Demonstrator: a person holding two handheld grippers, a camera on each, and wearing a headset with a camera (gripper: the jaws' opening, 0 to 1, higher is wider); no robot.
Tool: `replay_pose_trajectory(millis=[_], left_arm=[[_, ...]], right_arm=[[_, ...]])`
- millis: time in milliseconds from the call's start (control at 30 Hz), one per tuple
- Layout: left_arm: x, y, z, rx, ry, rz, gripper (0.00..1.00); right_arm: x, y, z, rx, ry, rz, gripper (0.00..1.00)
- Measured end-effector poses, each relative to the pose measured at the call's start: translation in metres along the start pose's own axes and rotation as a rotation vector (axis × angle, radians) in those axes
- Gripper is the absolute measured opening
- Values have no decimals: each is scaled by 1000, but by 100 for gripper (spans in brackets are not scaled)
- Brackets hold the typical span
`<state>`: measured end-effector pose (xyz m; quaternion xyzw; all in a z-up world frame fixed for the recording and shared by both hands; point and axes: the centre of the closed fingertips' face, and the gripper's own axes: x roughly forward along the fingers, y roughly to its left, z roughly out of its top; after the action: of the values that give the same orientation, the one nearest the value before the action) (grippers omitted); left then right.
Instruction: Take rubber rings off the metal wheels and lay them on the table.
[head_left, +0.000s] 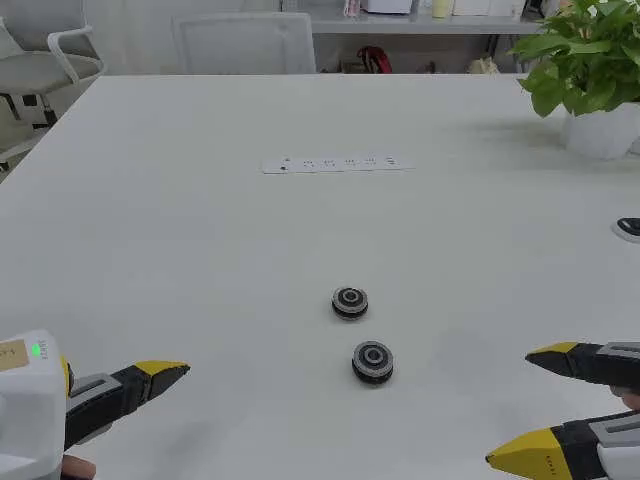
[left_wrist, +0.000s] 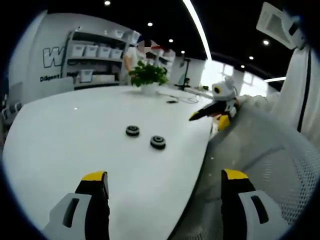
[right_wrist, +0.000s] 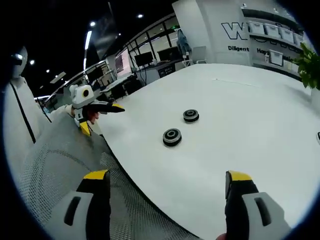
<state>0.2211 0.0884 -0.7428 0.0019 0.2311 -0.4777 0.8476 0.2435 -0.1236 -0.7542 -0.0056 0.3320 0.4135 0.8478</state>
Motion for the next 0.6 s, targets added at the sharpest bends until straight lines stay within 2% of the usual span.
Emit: replay_pose_trajectory(millis=[600], left_arm=[[-2,2,-1,-17,-1,14,95]], right_arm=[[1,1,-1,10,4,8,89]])
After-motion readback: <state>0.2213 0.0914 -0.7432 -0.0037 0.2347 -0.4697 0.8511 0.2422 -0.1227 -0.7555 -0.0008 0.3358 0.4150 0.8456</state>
